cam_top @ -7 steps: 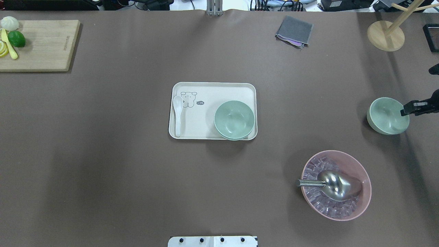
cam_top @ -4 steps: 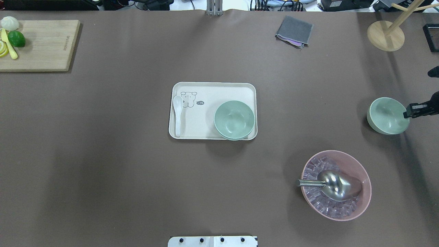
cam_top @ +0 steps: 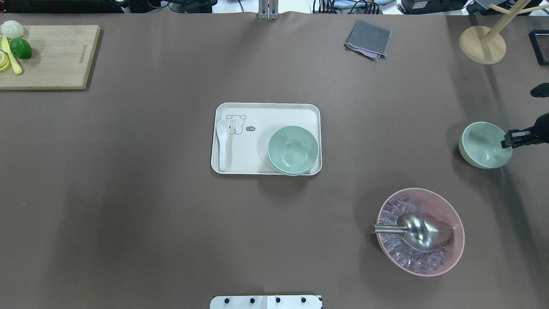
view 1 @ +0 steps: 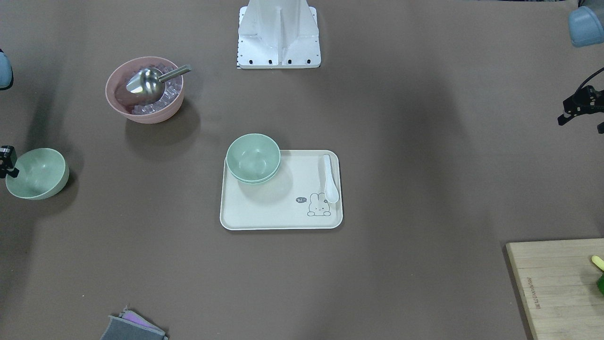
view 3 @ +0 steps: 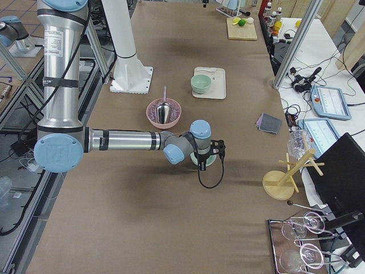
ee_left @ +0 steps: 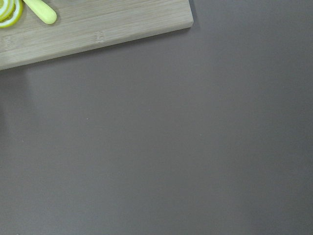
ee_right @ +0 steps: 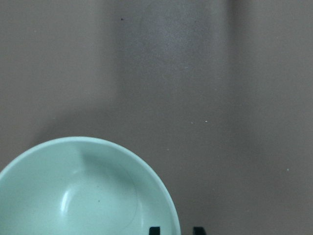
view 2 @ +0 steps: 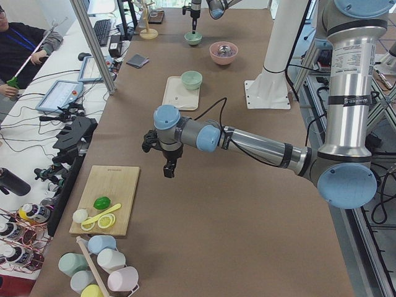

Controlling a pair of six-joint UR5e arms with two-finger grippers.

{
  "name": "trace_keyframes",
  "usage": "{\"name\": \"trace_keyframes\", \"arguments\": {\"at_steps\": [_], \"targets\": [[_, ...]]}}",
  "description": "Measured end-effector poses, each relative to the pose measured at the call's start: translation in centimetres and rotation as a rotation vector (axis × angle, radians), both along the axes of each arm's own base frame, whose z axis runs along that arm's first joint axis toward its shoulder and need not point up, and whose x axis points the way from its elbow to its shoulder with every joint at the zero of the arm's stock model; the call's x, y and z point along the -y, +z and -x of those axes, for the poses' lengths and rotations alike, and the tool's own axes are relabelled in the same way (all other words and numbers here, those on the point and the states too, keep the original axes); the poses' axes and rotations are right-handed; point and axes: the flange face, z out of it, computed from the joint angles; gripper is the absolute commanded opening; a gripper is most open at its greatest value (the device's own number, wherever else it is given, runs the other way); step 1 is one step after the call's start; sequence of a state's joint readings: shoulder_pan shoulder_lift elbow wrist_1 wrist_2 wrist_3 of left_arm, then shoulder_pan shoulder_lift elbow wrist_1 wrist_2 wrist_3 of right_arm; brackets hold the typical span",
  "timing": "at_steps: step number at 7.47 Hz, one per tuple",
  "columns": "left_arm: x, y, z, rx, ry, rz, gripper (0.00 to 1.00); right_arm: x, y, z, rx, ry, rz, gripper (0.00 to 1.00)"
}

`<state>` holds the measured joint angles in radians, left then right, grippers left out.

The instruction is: Stack green bowls together

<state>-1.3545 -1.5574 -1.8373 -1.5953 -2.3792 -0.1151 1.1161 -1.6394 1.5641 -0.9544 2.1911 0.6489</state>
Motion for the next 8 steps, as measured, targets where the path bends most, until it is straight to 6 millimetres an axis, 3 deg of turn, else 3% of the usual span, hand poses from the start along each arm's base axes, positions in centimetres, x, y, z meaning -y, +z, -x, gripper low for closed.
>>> {"name": "trace_keyframes", "arguments": {"at_steps": [1, 5, 6, 8], "targets": [[0.0, 0.0, 0.0, 0.000, 0.000, 0.000, 0.98, 0.0, 0.0, 0.0, -0.001, 0.000, 0.000, 0.00], [0.0, 0.0, 0.0, 0.000, 0.001, -0.003, 0.98, 0.5, -1.0, 0.3, 0.008, -0.001, -0.018, 0.00], [-0.1, 0.2, 0.0, 0.002, 0.001, -0.001, 0.98, 1.6, -2.1, 0.5, 0.019, 0.002, -0.031, 0.00], [-0.1, 0.8, 0.0, 0.008, 0.002, 0.011, 0.98, 6.5, -6.6, 0.3, 0.054, 0.053, -0.081, 0.00]]}}
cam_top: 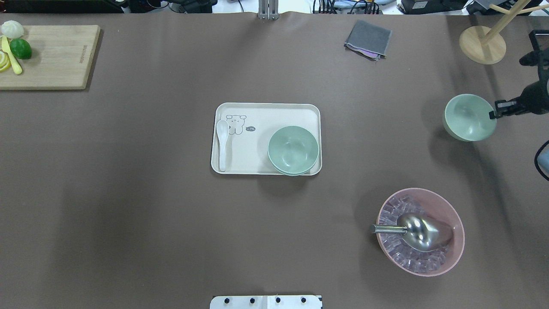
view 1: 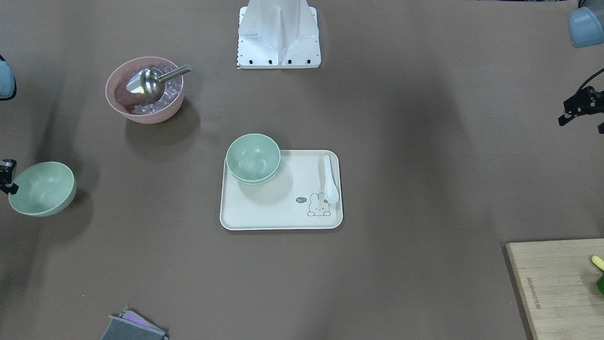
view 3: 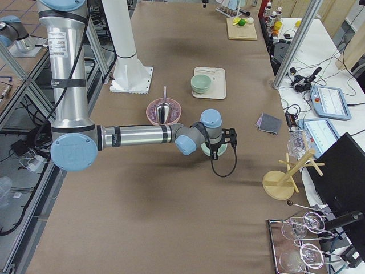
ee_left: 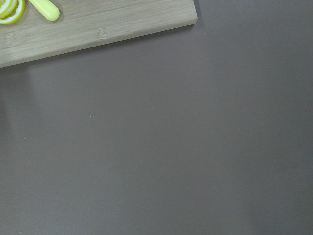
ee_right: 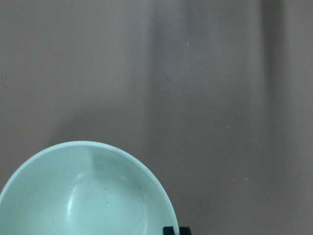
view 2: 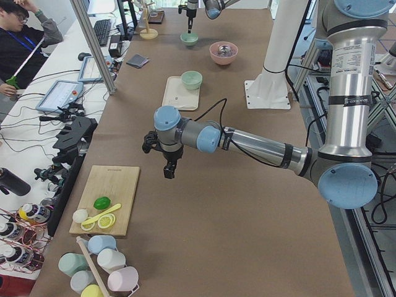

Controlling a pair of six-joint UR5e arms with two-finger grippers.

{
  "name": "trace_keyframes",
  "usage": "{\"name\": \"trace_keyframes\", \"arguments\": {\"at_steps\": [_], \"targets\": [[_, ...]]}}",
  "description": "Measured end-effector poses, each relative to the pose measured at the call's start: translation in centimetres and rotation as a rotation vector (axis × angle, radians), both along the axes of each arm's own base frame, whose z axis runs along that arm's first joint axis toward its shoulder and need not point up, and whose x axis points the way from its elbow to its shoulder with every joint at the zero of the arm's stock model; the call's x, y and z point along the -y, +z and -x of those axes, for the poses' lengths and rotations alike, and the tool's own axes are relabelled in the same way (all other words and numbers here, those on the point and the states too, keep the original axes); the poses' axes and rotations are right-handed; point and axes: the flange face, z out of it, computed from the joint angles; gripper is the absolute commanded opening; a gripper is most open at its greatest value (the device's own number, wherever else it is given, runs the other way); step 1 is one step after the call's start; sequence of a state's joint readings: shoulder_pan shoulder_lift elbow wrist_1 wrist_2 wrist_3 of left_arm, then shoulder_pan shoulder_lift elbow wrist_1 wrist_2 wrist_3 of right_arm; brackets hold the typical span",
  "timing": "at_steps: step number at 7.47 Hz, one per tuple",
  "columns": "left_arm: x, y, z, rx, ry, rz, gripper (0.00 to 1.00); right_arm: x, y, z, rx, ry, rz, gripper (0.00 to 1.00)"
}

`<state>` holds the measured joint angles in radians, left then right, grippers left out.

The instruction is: Stack green bowls together

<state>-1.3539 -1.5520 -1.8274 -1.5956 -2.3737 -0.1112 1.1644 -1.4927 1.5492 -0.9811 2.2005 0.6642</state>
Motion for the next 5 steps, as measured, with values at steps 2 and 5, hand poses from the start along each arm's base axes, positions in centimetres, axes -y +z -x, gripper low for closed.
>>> {"name": "trace_keyframes", "arguments": {"at_steps": [2, 5], "targets": [[-0.4, 1.3, 0.4, 0.007, 0.001, 0.019, 0.98, 3.3, -4.5, 0.3, 0.062, 0.099, 0.044, 0.00], [-2.7, 6.9, 5.7, 0.033, 0.023, 0.004, 0.98, 7.0, -14.4, 2.4, 0.128, 0.135, 0.138, 0.00]]}}
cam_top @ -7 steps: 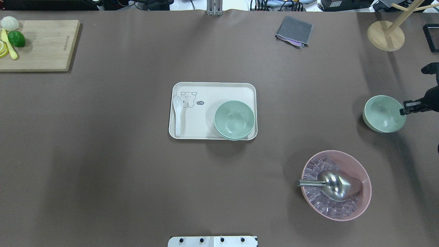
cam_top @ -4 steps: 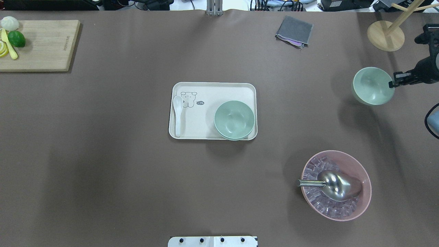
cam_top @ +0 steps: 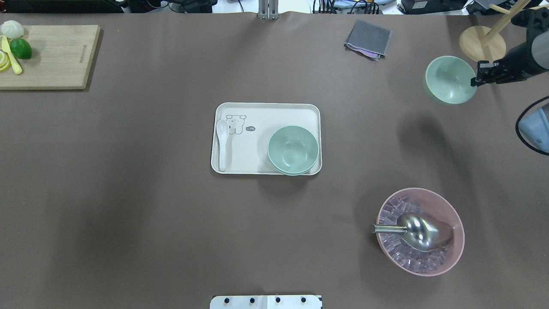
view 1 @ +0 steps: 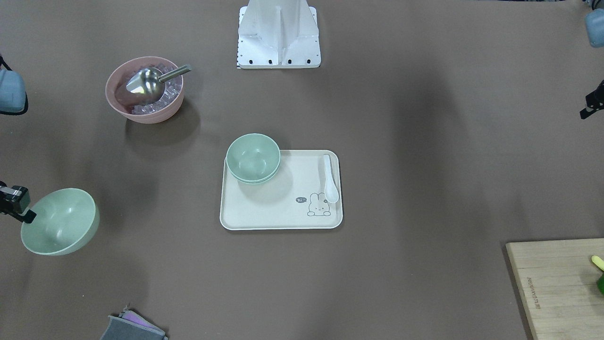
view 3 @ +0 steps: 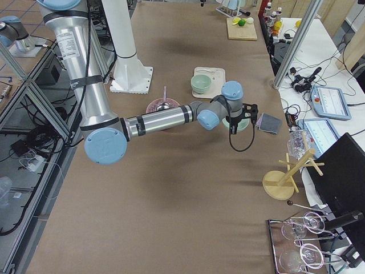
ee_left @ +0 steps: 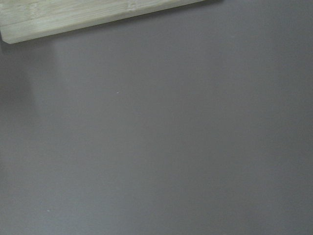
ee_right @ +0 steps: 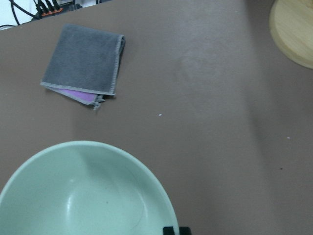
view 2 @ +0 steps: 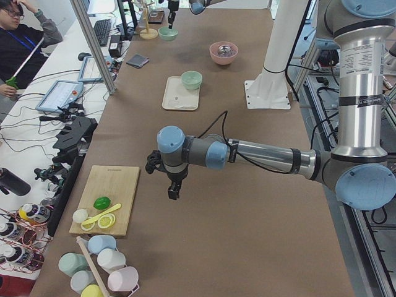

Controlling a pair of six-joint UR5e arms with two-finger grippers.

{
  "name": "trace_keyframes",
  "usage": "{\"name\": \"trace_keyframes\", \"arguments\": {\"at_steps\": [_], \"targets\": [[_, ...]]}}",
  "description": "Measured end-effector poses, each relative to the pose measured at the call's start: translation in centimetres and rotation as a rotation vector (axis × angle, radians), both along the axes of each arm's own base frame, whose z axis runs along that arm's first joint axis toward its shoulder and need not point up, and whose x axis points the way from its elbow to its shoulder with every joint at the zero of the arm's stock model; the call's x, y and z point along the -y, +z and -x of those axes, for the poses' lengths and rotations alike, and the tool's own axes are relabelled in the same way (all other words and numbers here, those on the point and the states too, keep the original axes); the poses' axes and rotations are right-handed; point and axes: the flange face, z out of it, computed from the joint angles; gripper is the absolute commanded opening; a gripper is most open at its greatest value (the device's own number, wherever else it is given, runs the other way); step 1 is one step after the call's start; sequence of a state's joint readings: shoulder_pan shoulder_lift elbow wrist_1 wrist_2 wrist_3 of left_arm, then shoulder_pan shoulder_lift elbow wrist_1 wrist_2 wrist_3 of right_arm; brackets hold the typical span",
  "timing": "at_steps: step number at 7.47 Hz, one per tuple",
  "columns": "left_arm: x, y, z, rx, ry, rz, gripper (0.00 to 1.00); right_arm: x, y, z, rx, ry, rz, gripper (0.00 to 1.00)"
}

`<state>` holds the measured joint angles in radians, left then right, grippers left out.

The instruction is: Stack green bowls together

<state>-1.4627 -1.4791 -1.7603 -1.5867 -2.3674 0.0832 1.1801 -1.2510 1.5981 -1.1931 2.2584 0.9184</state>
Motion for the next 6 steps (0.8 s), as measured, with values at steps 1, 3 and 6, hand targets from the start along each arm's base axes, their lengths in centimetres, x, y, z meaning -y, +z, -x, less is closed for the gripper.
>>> {"name": "trace_keyframes", "arguments": {"at_steps": [1, 3, 6], "targets": [[-1.2, 2.2, 2.6, 0.004, -0.012, 0.005, 0.98, -0.5, -3.0, 1.1, 0.011, -0.011, 0.013, 0.00], [-4.6, 6.1, 7.0, 0.006, -0.050, 0.031, 0.98, -2.0, -8.2, 4.1, 0.025, -0.038, 0.034, 0.00], [-7.5, 8.0, 8.4, 0.003, -0.071, 0.062, 0.98, -3.4, -14.1, 11.1, 0.005, -0.098, 0.074, 0.00]]}}
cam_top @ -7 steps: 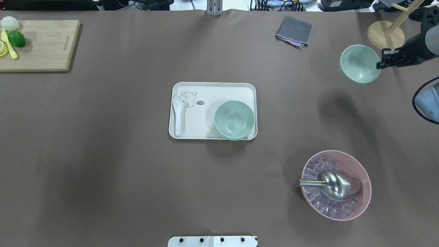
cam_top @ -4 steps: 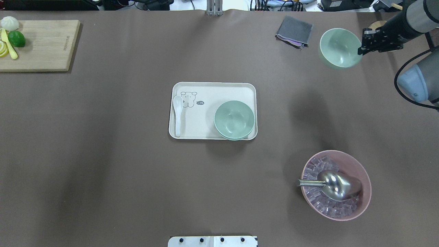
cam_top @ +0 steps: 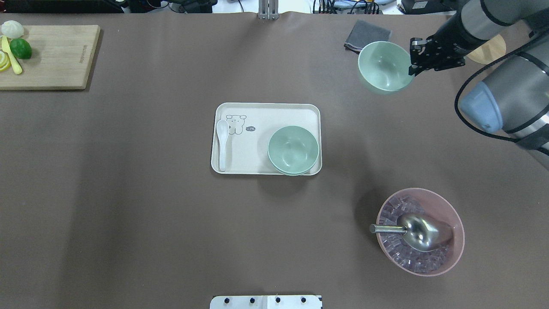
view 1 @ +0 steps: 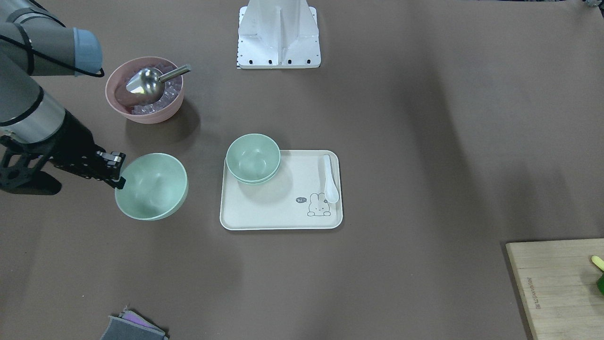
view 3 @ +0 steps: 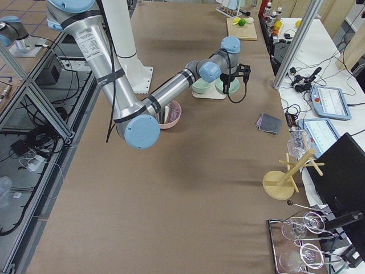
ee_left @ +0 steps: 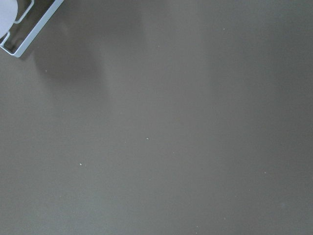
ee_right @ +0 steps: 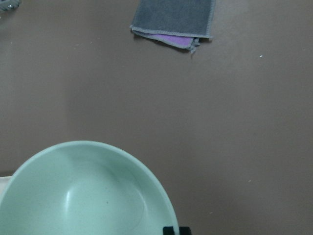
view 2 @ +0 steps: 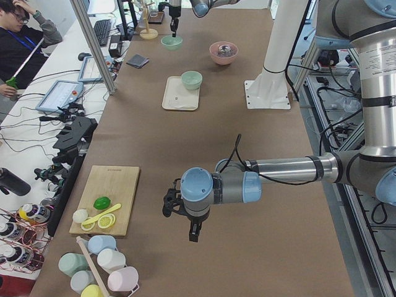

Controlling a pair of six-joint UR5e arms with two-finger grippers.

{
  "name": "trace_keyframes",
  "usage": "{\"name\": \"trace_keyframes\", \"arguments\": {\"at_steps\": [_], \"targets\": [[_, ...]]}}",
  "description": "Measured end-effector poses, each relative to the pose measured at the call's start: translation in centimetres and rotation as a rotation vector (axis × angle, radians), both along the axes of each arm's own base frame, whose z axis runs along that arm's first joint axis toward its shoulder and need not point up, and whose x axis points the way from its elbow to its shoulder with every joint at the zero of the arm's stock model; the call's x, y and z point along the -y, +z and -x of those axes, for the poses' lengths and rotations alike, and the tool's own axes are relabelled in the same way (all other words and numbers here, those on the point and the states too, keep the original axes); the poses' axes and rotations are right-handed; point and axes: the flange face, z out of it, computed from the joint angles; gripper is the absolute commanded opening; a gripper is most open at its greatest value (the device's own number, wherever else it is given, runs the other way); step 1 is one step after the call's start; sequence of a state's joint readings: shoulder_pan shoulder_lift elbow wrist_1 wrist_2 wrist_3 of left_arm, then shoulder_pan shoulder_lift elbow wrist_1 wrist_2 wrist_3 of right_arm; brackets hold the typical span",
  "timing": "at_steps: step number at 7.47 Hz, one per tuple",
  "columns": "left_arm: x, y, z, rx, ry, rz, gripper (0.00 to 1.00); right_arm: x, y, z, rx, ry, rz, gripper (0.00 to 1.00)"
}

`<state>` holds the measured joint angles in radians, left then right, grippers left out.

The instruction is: Stack green bowls together

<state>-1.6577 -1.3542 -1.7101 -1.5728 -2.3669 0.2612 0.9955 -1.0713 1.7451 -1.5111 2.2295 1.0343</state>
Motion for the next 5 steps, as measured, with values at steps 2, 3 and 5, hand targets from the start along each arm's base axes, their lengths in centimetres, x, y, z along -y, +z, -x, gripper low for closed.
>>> {"name": "trace_keyframes", "arguments": {"at_steps": [2, 3, 5], "targets": [[-0.8, 0.4, 0.1, -0.001, -0.005, 0.009, 0.98, -1.9, -3.9, 6.4, -0.040, 0.019, 0.025, 0.00], [-1.0, 0.5, 0.2, -0.001, -0.007, 0.014, 0.98, -3.3, -5.9, 9.2, -0.048, 0.021, 0.035, 0.00], [-2.0, 1.2, 0.3, -0.003, -0.011, 0.030, 0.98, -6.4, -8.7, 13.7, -0.043, 0.004, 0.038, 0.00]]}}
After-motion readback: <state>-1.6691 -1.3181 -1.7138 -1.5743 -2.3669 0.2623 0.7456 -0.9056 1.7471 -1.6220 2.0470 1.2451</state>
